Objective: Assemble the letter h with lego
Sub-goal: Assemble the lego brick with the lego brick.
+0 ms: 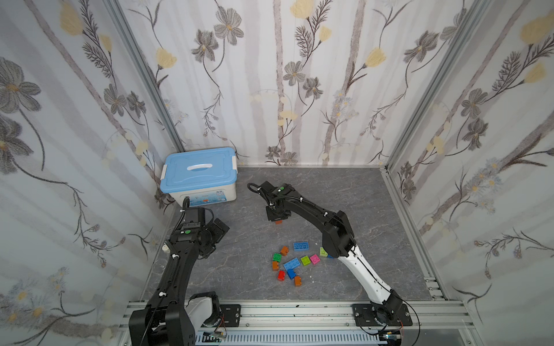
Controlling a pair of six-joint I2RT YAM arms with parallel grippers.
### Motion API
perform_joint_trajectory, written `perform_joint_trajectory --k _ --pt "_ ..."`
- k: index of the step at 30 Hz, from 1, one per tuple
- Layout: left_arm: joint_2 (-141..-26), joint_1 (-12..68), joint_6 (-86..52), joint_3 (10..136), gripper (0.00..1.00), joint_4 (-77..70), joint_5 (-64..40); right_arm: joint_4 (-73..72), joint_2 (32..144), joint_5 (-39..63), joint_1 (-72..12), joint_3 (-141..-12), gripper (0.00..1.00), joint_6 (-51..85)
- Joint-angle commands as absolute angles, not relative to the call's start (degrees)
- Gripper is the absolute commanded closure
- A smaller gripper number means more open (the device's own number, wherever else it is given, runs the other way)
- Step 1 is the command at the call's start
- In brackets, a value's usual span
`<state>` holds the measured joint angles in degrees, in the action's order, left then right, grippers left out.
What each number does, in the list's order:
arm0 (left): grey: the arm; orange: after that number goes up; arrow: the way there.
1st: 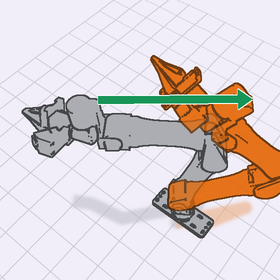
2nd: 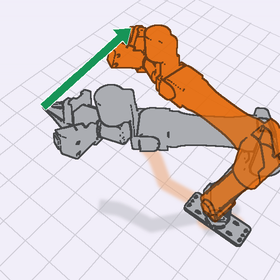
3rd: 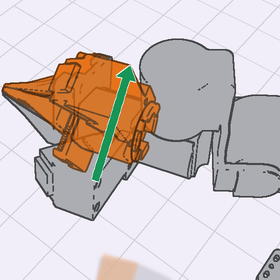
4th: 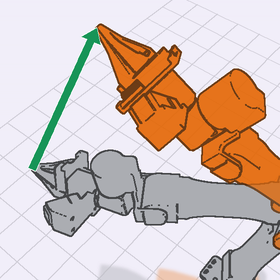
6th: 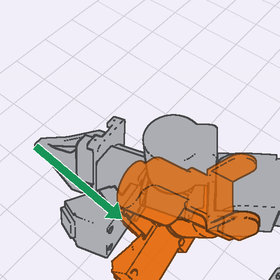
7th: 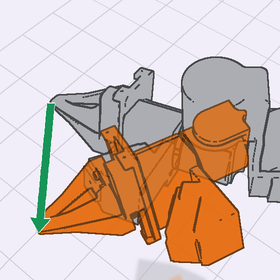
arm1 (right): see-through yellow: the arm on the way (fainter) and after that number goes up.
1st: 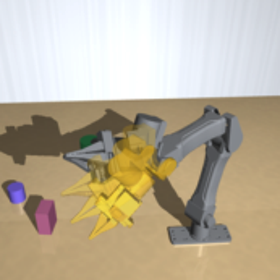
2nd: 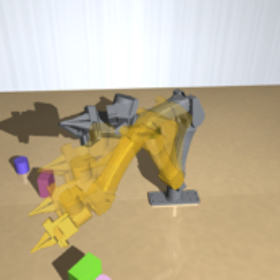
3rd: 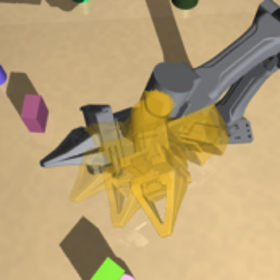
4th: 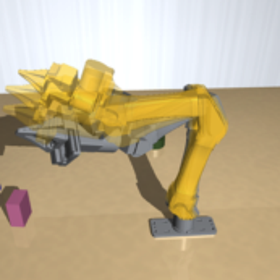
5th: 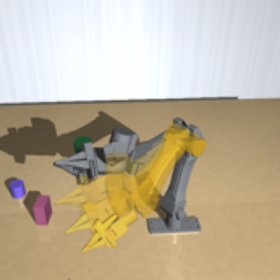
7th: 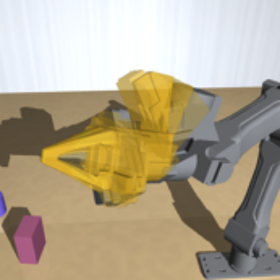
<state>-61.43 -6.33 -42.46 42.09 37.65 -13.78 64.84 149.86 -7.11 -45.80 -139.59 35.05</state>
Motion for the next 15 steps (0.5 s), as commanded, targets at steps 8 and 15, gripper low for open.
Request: perform_joint_trajectory --k 8,15 --pt "-61.79 -3.48 -42.54 41.65 0.0 36.92 -13.89 71.4 139.96 -11.22 -41.83 -132.28 0.77 33.13" --pt "-62.4 4.12 -42.33 42.86 0.0 37.15 -7.58 61.86 130.87 -9.01 -37.25 -112.55 0.77 34.8"
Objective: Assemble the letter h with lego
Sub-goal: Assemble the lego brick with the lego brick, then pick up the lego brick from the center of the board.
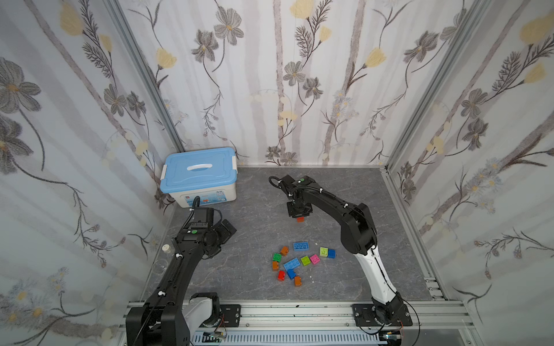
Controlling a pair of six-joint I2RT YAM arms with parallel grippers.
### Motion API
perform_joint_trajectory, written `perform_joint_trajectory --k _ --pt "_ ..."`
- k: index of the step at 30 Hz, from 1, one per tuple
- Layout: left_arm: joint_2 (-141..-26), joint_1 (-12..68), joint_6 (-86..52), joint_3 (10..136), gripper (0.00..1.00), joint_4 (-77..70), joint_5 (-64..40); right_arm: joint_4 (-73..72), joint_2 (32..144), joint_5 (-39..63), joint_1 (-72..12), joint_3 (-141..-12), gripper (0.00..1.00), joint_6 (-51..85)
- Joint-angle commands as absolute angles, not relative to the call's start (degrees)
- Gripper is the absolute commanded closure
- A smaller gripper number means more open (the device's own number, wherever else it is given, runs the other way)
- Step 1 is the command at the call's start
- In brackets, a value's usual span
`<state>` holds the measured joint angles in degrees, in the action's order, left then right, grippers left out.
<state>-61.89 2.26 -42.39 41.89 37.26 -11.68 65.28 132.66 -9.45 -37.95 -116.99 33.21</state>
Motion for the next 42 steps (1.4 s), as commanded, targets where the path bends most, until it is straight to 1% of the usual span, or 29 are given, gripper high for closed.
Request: perform_joint_trajectory --k 1,4,11,16,20,25,31,34,39,42 --pt "-63.1 5.33 -42.15 43.37 0.0 37.41 -6.74 60.78 130.22 -8.69 -37.21 -110.51 0.77 35.04" --pt "-65.24 7.81 -41.44 44.77 0.0 37.64 -5.65 57.99 129.2 -6.69 -37.16 -106.45 0.73 35.63" --pt "-68.19 13.74 -41.09 47.23 0.0 38.16 -4.22 57.81 126.11 -5.74 -36.68 -106.4 0.61 35.12" --pt "-69.07 18.73 -40.14 48.96 0.0 39.93 -3.17 58.35 120.16 -5.93 -36.55 -105.89 0.49 34.77" --pt "-69.59 23.81 -38.57 50.03 0.0 41.0 -2.37 58.17 114.85 -6.05 -36.56 -102.27 0.44 34.38" --pt "-70.19 30.44 -37.46 49.82 0.02 40.78 -2.8 55.95 105.92 -7.05 -36.55 -91.93 0.43 33.98" --pt "-73.96 39.11 -37.43 50.27 0.14 39.68 -5.67 50.82 94.21 -4.51 -36.61 -74.71 0.44 32.04" --pt "-76.77 43.2 -38.12 50.77 0.2 39.22 -7.14 49.24 89.08 -4.26 -36.63 -68.73 0.45 31.71" --pt "-81.41 48.54 -40.12 52.22 0.23 39.86 -6.5 46.36 85.54 -3.66 -36.59 -63.71 0.45 32.09" --pt "-84.56 50.02 -42.73 52.91 0.29 39.51 -5.42 45.24 85.58 -3.34 -36.57 -63.37 0.45 32.43"
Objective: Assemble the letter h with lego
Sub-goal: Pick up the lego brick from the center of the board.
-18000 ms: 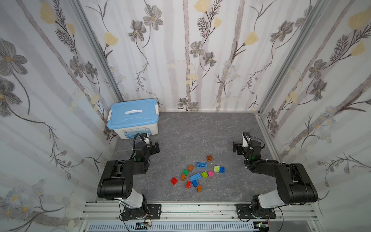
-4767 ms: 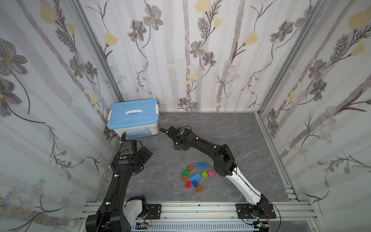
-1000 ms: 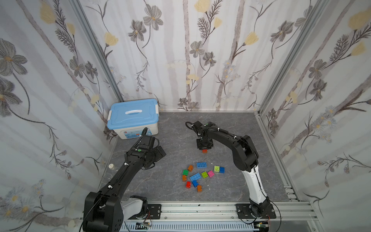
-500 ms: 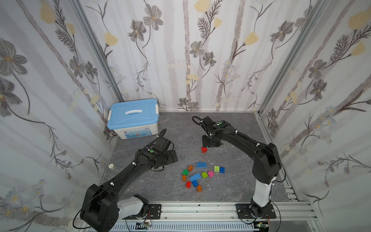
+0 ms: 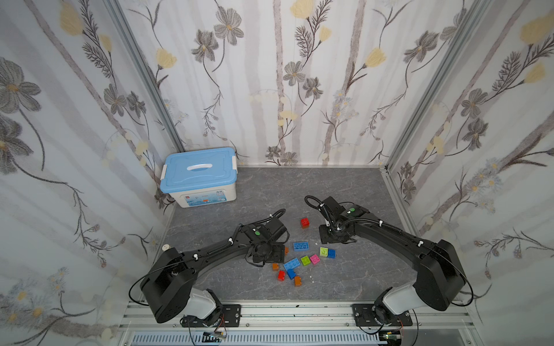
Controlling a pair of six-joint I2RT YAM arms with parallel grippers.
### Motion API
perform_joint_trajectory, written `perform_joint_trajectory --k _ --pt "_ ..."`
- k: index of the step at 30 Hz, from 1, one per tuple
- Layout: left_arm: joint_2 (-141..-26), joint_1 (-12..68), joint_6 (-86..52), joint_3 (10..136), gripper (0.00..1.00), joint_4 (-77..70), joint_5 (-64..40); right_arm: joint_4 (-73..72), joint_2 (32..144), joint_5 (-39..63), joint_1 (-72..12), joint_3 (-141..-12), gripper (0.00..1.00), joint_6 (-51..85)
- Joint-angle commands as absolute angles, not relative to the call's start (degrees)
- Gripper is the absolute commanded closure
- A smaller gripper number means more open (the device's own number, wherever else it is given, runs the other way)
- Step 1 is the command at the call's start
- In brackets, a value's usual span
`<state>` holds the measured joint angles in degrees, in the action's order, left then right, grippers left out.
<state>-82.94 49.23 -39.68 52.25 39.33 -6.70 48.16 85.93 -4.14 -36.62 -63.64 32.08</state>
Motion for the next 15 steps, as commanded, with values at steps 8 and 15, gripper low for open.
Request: perform_joint_trajectory --k 8,15 --pt "-91.45 53.43 -45.92 54.22 0.39 39.28 -4.15 44.45 84.95 -3.51 -36.61 -63.72 0.45 32.23" --pt "-93.93 53.43 -47.02 55.78 0.53 40.57 -0.97 44.72 84.23 -3.64 -36.59 -63.56 0.46 32.12"
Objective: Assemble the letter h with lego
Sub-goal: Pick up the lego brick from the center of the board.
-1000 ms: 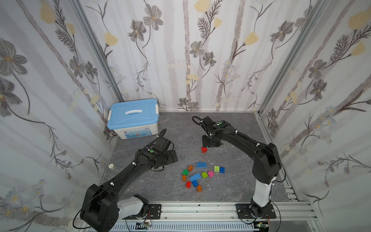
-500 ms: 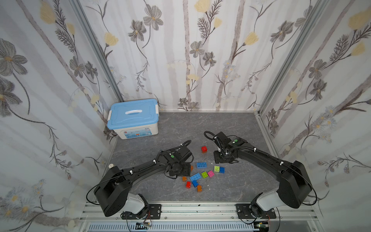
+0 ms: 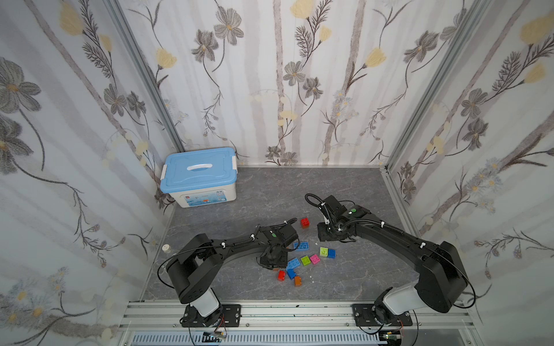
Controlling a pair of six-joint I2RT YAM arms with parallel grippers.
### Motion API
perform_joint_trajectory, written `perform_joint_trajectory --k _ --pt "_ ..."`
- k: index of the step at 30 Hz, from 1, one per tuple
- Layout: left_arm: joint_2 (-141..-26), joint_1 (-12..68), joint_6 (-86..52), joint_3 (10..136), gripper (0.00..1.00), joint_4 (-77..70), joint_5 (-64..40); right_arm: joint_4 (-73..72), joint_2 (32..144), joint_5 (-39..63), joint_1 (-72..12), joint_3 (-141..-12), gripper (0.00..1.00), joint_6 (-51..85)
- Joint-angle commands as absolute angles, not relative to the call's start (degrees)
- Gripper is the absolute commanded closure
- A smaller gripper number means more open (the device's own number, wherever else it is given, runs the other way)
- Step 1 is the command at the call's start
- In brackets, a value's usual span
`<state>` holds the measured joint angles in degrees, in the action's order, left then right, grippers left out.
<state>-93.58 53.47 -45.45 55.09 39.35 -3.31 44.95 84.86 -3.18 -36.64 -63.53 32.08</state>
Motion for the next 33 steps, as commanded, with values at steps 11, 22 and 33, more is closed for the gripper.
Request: perform_joint_trajectory --k 11,22,33 --pt "-95.66 53.36 -47.37 56.56 0.77 41.73 1.49 44.73 82.64 -3.77 -36.61 -63.15 0.45 32.21" --pt "-77.65 49.83 -44.16 55.61 0.79 41.89 -7.42 26.61 72.81 11.01 -37.3 -54.85 0.48 18.52" --pt "-65.65 44.39 -36.59 55.54 0.81 41.01 -26.68 2.49 63.07 23.09 -53.2 -40.15 0.34 -22.14"
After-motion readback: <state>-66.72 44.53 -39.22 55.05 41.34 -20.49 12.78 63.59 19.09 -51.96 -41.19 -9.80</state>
